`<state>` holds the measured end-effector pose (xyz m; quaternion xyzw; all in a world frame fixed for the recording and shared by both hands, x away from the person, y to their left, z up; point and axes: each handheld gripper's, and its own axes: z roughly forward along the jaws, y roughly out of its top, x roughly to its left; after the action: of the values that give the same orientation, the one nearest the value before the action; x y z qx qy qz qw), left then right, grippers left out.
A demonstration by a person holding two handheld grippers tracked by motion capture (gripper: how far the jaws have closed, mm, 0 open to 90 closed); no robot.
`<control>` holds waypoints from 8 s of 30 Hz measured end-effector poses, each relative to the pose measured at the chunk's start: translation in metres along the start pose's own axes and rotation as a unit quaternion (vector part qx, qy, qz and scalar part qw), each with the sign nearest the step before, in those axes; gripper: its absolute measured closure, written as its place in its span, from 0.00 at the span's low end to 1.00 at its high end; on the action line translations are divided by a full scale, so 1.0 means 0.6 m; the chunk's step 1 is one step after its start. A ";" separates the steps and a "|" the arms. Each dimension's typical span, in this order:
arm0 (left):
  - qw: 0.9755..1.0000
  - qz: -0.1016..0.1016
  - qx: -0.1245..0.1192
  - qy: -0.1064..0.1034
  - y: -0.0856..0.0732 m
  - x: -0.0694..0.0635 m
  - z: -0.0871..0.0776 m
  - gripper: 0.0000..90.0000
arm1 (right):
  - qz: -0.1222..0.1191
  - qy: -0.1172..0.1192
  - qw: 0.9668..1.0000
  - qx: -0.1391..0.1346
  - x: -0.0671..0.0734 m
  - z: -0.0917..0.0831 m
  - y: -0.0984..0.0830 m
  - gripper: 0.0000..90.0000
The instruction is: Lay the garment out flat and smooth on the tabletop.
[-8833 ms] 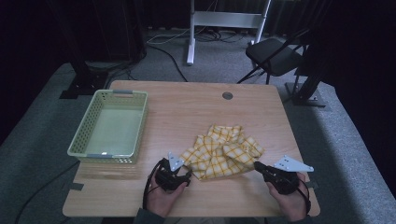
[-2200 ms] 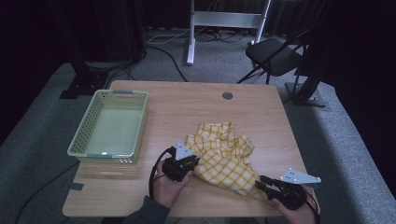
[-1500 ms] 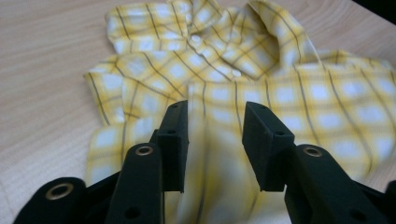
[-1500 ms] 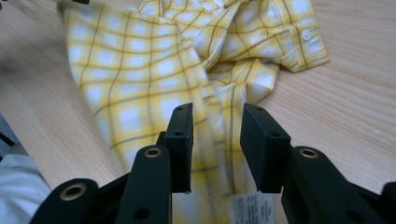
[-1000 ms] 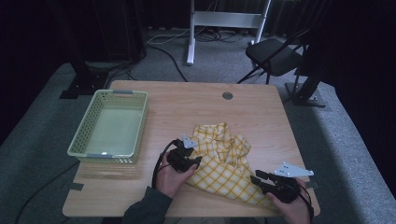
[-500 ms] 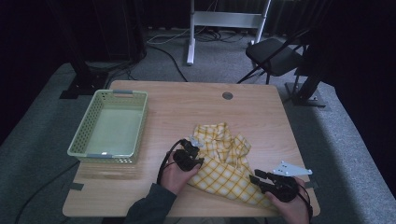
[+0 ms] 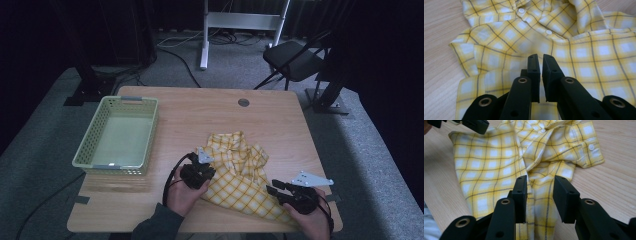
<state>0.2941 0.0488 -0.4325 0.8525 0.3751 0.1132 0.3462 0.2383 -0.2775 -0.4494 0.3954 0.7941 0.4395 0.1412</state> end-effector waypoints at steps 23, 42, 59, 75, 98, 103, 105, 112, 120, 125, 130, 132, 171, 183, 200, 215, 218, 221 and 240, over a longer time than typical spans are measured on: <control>0.999 -0.005 0.043 -0.004 0.002 0.011 0.059 0.79 | -0.007 0.006 1.000 -0.001 0.003 0.015 0.012 0.70; 0.999 0.000 0.016 -0.051 -0.029 -0.008 0.014 0.98 | -0.008 0.001 1.000 0.007 -0.002 0.027 0.018 0.72; 0.998 -0.016 0.016 -0.062 -0.061 -0.004 -0.001 0.98 | -0.010 0.003 0.999 0.045 0.002 0.068 0.012 0.72; 0.999 -0.009 0.034 -0.039 -0.085 0.004 -0.001 0.98 | -0.008 -0.013 0.997 0.070 -0.009 0.083 0.000 0.75; 0.999 -0.020 -0.017 -0.018 -0.017 0.045 0.033 0.98 | 0.009 -0.067 0.996 0.060 -0.049 0.094 0.010 0.80; 0.999 -0.019 -0.034 -0.029 -0.025 0.036 -0.001 0.97 | 0.013 -0.068 0.996 0.058 -0.051 0.094 0.009 0.80; 0.998 -0.023 -0.037 -0.033 -0.033 0.036 -0.012 0.97 | 0.014 -0.071 0.996 0.059 -0.051 0.093 0.009 0.80; 0.998 -0.052 -0.020 -0.044 -0.073 0.041 -0.039 0.97 | 0.022 -0.077 0.995 0.055 -0.059 0.089 0.006 0.80; 0.997 -0.069 -0.015 -0.040 -0.081 0.049 -0.030 0.79 | 0.022 -0.075 0.995 0.054 -0.059 0.089 0.006 0.78; 0.996 -0.077 -0.026 -0.029 -0.067 0.061 -0.025 0.68 | 0.022 -0.072 0.996 0.052 -0.060 0.089 0.005 0.76; 0.997 -0.070 -0.026 -0.020 -0.053 0.063 -0.007 0.62 | 0.024 -0.067 0.996 0.050 -0.059 0.089 0.004 0.73; 0.997 -0.068 -0.020 -0.022 -0.048 0.063 0.000 0.61 | 0.024 -0.064 0.996 0.052 -0.059 0.089 0.004 0.71; 1.000 -0.013 0.003 0.005 -0.029 0.037 0.020 0.71 | 0.010 -0.053 0.997 0.048 -0.054 0.093 0.002 0.60; 1.000 0.008 -0.021 -0.022 -0.032 0.011 -0.011 0.96 | 0.012 -0.056 0.997 0.049 -0.053 0.093 0.003 0.60; 0.999 -0.014 -0.026 -0.031 -0.066 0.016 -0.040 0.96 | 0.012 -0.066 0.997 0.049 -0.048 0.067 0.004 0.59; 0.999 -0.028 -0.016 -0.030 -0.097 0.024 -0.053 0.96 | 0.016 -0.058 0.997 0.054 -0.038 0.037 -0.012 0.57; 0.999 -0.028 -0.016 -0.030 -0.102 0.023 -0.057 0.96 | 0.015 -0.057 0.997 0.054 -0.035 0.033 -0.016 0.57; 0.999 -0.029 -0.017 -0.030 -0.107 0.023 -0.061 0.96 | 0.013 -0.056 0.997 0.051 -0.031 0.028 -0.016 0.57; 0.998 -0.034 -0.026 -0.042 -0.117 0.016 -0.076 0.94 | 0.005 -0.052 0.997 0.055 -0.025 0.031 -0.013 0.57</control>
<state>0.2409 0.1121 -0.4470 0.8337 0.3862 0.0751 0.3875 0.2545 -0.2801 -0.4683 0.4287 0.8067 0.3746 0.1586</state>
